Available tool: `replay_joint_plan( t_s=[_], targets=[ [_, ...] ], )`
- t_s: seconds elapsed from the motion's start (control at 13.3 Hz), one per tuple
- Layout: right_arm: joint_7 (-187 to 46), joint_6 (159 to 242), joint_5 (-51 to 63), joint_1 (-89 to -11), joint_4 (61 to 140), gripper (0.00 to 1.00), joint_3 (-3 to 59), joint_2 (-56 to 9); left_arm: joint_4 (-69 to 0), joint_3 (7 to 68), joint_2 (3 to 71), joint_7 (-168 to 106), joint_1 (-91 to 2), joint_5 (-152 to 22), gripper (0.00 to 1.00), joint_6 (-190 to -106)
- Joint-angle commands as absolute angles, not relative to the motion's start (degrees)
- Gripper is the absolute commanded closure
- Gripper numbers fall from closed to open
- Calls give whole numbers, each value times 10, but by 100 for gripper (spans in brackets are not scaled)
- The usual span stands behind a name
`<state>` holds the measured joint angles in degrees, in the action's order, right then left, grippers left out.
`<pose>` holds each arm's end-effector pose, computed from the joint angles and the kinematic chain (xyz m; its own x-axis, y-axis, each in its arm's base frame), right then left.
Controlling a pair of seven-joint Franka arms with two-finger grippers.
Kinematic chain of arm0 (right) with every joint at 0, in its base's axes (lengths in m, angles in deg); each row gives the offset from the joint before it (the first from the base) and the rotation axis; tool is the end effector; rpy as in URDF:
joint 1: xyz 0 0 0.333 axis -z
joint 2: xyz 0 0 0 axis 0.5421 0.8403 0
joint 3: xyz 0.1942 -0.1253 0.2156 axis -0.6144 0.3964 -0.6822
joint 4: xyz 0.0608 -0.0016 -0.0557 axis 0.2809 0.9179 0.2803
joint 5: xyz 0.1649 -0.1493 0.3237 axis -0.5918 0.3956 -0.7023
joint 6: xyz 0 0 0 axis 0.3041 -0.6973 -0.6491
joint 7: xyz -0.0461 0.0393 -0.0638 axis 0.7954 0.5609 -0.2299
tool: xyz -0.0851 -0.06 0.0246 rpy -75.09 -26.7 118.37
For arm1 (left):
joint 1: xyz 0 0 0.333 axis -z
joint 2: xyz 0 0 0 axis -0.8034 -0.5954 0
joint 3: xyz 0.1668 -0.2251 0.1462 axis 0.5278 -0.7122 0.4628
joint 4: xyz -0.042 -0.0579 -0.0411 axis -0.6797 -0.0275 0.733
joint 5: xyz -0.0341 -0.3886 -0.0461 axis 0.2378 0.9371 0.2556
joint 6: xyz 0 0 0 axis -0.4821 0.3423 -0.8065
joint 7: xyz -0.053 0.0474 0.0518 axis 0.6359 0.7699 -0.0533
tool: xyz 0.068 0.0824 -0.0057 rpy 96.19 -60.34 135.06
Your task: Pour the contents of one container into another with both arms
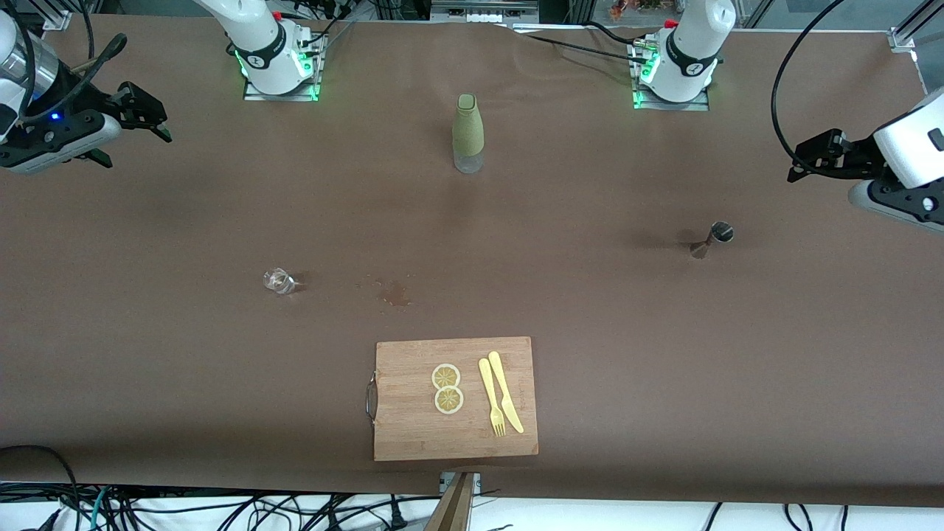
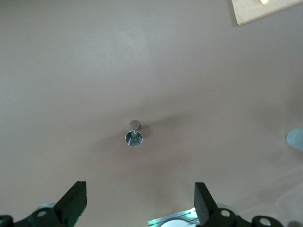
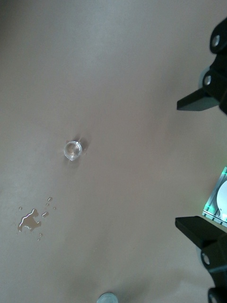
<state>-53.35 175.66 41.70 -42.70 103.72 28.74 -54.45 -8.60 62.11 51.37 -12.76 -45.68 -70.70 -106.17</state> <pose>0.5099 0.0311 0.5961 0.8968 0.4394 -0.0518 0.4369 -0.8980 -0.0526 0.5850 -0.0298 0.6266 0.9598 -0.2387 -0.1478 -0.2305 -0.9705 0.0702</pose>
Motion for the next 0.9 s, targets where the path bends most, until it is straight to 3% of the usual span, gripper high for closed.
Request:
replay_joint_plan(
  t_s=[0.0, 0.83],
  targets=[
    [-539, 1761, 426, -426, 1048, 1, 290, -557, -75, 599, 521, -218, -457, -720, 0, -1060],
    [-540, 1759, 427, -426, 1052, 1, 290, -558, -62, 571, 501, -251, -455, -705, 0, -1066]
  ],
)
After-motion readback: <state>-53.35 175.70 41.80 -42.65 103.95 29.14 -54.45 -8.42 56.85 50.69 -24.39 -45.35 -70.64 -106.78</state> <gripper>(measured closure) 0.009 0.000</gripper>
